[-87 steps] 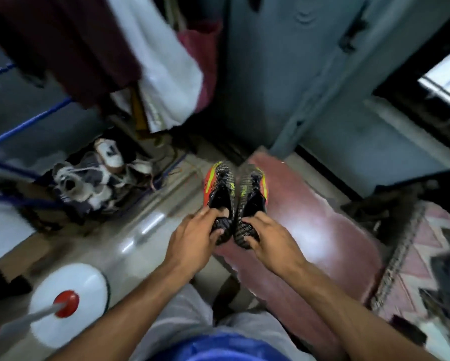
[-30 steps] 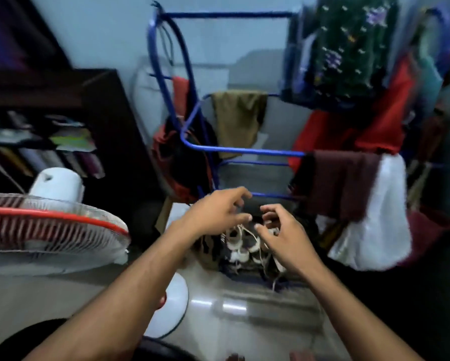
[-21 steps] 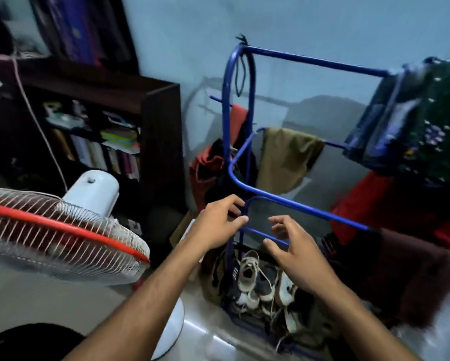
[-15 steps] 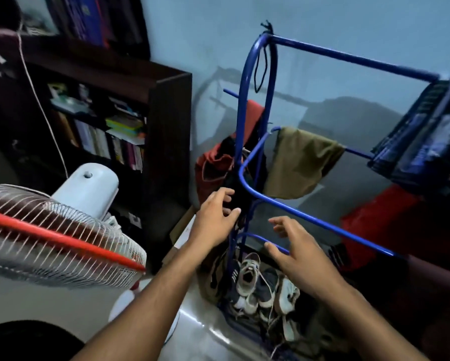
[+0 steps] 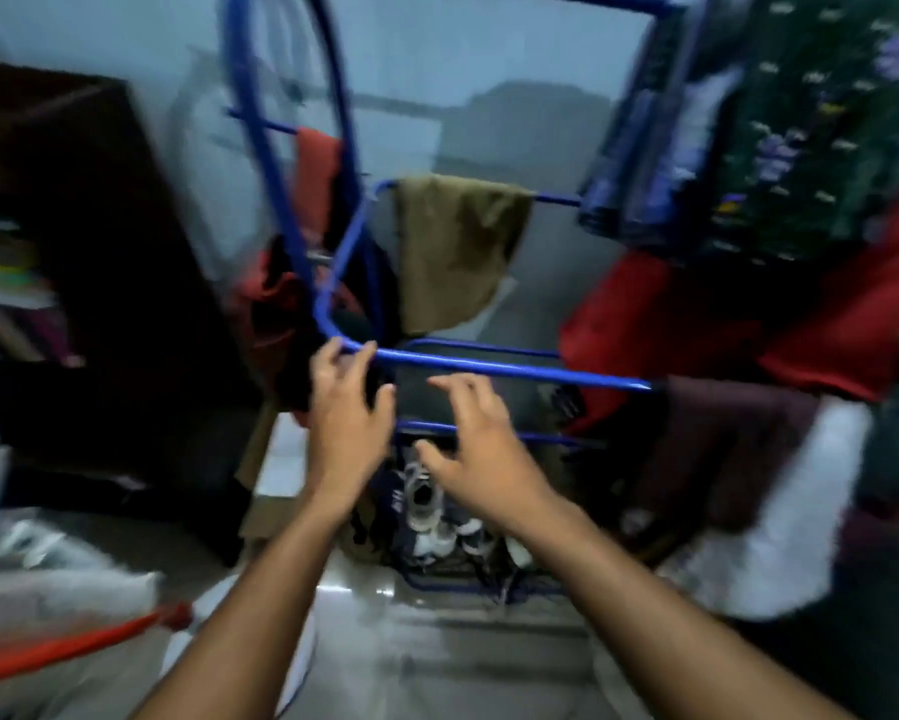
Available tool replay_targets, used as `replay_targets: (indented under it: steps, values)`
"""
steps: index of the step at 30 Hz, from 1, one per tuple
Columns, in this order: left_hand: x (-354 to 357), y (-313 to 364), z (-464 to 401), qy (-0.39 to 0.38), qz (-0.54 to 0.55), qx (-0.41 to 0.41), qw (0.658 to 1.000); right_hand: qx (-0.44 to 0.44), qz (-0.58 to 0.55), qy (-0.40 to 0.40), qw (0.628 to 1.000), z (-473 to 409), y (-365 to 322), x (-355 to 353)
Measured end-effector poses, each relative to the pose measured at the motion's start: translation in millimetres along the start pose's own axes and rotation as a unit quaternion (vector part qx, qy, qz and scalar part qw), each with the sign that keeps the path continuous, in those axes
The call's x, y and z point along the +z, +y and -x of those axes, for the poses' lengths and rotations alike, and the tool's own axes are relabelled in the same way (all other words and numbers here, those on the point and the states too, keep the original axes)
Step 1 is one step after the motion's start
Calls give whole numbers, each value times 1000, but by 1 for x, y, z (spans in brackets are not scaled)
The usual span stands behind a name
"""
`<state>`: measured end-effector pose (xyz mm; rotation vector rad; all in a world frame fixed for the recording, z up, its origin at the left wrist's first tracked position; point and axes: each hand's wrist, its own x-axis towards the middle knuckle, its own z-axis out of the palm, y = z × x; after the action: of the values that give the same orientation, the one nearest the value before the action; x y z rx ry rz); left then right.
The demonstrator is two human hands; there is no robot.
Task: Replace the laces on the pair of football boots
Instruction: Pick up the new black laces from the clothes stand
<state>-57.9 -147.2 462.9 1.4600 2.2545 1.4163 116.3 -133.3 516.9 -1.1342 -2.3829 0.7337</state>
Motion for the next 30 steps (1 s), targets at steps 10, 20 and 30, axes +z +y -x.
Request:
replay_targets:
  steps: [10, 20, 30]
  values:
    - [89, 100, 57, -139, -43, 191, 971, 205, -60, 132, 968, 116, 91, -48]
    - [149, 195, -15, -374, -130, 381, 835, 336, -95, 210, 913, 72, 125, -89]
    - [155, 180, -39, -382, -74, 411, 824, 344, -165, 211, 900, 29, 133, -72]
